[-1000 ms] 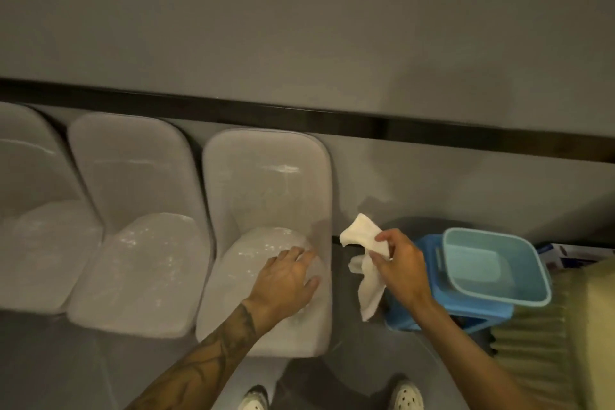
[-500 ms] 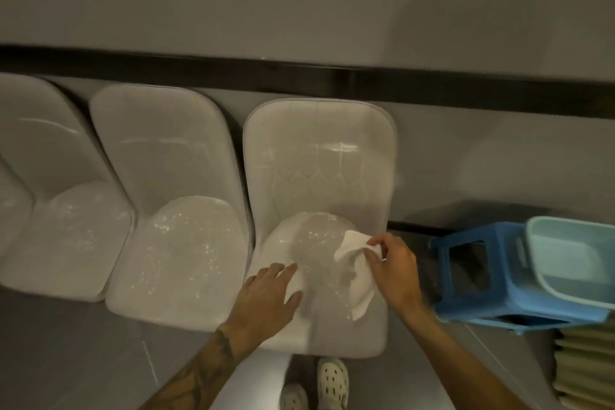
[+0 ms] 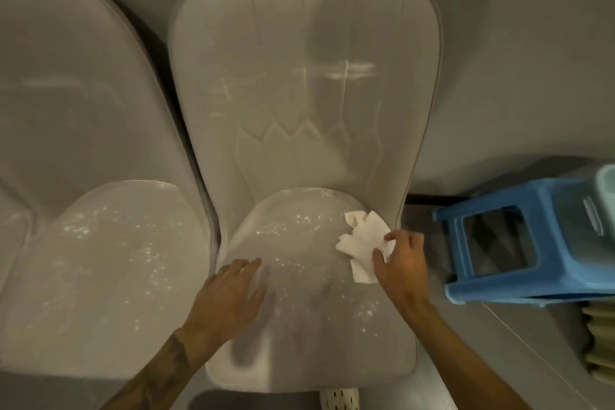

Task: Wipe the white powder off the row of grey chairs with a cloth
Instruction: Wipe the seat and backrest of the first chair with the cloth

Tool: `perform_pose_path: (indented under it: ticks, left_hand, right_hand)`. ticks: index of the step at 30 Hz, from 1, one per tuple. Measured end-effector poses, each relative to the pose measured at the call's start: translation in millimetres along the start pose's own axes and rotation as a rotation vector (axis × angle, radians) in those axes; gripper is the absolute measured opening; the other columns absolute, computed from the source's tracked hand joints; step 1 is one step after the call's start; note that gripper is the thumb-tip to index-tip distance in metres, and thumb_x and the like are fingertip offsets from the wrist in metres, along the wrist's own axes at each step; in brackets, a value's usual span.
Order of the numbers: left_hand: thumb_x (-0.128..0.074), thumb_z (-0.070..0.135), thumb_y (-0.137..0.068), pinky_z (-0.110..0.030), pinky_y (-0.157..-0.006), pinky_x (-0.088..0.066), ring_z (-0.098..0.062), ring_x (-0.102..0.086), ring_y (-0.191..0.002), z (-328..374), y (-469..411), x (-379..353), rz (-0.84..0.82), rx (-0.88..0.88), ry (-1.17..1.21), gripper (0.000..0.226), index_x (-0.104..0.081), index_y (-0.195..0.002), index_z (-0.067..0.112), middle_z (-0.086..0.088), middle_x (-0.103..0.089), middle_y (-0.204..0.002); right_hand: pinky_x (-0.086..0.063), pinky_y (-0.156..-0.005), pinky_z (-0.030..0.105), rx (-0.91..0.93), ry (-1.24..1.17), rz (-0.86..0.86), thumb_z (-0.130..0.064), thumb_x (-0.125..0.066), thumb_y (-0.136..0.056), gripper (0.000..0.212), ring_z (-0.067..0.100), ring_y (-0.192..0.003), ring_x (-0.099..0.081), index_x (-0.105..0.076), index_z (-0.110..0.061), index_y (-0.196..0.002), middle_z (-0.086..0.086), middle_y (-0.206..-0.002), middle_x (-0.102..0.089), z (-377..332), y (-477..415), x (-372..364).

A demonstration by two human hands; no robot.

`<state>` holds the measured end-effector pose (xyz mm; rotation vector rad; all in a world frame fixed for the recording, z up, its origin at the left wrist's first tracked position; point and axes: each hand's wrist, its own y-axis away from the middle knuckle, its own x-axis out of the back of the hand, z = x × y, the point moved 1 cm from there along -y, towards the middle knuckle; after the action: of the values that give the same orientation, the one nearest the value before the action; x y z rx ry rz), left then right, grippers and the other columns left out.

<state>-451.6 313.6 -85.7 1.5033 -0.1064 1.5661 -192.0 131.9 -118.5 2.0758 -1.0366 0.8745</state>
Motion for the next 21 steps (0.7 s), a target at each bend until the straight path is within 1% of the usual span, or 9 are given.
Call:
perform_pose_path:
  ticks: [2, 3, 5, 8, 10, 12, 14, 18, 21]
  left_hand:
    - [-0.033, 0.059, -0.098, -0.045, -0.097, -0.056, -0.025, -0.067, -0.12, -18, -14, -20, 0.064, -0.069, -0.05, 0.064, -0.062, -0.14, 0.021, 0.0, -0.066, -0.136]
    - [-0.033, 0.058, -0.097, -0.046, -0.093, -0.058, -0.026, -0.07, -0.115, -29, -22, -29, 0.113, -0.109, -0.073, 0.062, -0.066, -0.134, 0.02, 0.0, -0.069, -0.13]
    - [-0.031, 0.057, -0.1, -0.046, -0.104, -0.053, -0.026, -0.063, -0.126, -50, -37, -43, 0.137, -0.147, -0.09, 0.059, -0.06, -0.139, 0.024, 0.0, -0.063, -0.139]
    - [-0.027, 0.061, -0.104, -0.047, -0.122, -0.032, -0.026, -0.042, -0.147, -79, -59, -57, 0.226, -0.158, -0.161, 0.063, -0.044, -0.154, 0.027, -0.003, -0.043, -0.16]
    - [-0.026, 0.062, -0.105, -0.048, -0.122, -0.025, -0.03, -0.039, -0.149, -89, -71, -65, 0.254, -0.156, -0.222, 0.067, -0.04, -0.158, 0.024, -0.007, -0.04, -0.163]
    - [-0.023, 0.063, -0.105, -0.047, -0.123, -0.022, -0.03, -0.036, -0.149, -96, -81, -74, 0.298, -0.173, -0.236, 0.069, -0.041, -0.159, 0.023, -0.007, -0.04, -0.163]
    - [-0.022, 0.062, -0.105, -0.047, -0.123, -0.024, -0.028, -0.034, -0.147, -100, -88, -80, 0.34, -0.198, -0.233, 0.069, -0.043, -0.158, 0.022, -0.005, -0.042, -0.162]
    - [-0.03, 0.053, -0.105, -0.05, -0.111, -0.038, -0.033, -0.045, -0.135, -105, -95, -92, 0.457, -0.278, -0.251, 0.064, -0.056, -0.148, 0.013, -0.009, -0.054, -0.15]
    - [-0.031, 0.051, -0.104, -0.05, -0.111, -0.039, -0.034, -0.045, -0.135, -106, -98, -100, 0.544, -0.308, -0.236, 0.063, -0.058, -0.146, 0.012, -0.009, -0.056, -0.148]
  right_hand:
    - [-0.053, -0.082, 0.038, 0.175, 0.106, 0.105, -0.027, -0.07, -0.088, 0.029, 0.024, -0.099, -0.055, -0.055, -0.018, -0.111, 0.003, -0.123, -0.047, 6, -4, -18]
    - [-0.051, -0.085, 0.038, 0.251, 0.168, 0.111, -0.03, -0.067, -0.09, 0.028, 0.023, -0.101, -0.053, -0.055, -0.02, -0.112, 0.002, -0.123, -0.048, 8, -8, -25]
    - [-0.047, -0.089, 0.038, 0.332, 0.284, 0.063, -0.038, -0.061, -0.093, 0.029, 0.021, -0.107, -0.051, -0.056, -0.022, -0.117, 0.0, -0.125, -0.049, 18, -20, -42]
    - [-0.044, -0.093, 0.035, 0.388, 0.351, 0.028, -0.048, -0.049, -0.098, 0.034, 0.02, -0.113, -0.049, -0.053, -0.025, -0.123, -0.001, -0.129, -0.048, 44, -28, -65]
    - [-0.041, -0.096, 0.033, 0.407, 0.351, 0.058, -0.05, -0.044, -0.1, 0.036, 0.016, -0.115, -0.045, -0.049, -0.027, -0.127, -0.004, -0.132, -0.045, 58, -27, -76]
    - [-0.039, -0.095, 0.033, 0.427, 0.346, 0.118, -0.046, -0.043, -0.102, 0.031, 0.017, -0.112, -0.044, -0.049, -0.026, -0.125, -0.003, -0.127, -0.044, 62, -31, -84]
    - [-0.043, -0.09, 0.037, 0.426, 0.351, 0.193, -0.04, -0.044, -0.1, 0.029, 0.022, -0.104, -0.047, -0.051, -0.019, -0.119, 0.002, -0.118, -0.046, 56, -45, -88]
    - [-0.041, -0.089, 0.038, 0.412, 0.335, 0.216, -0.045, -0.04, -0.097, 0.04, 0.024, -0.097, -0.045, -0.053, -0.012, -0.114, 0.007, -0.107, -0.048, 42, -60, -104]
    - [-0.04, -0.086, 0.037, 0.534, 0.371, 0.182, -0.041, -0.047, -0.1, 0.031, 0.023, -0.095, -0.045, -0.052, -0.012, -0.111, 0.006, -0.105, -0.05, 46, -49, -111]
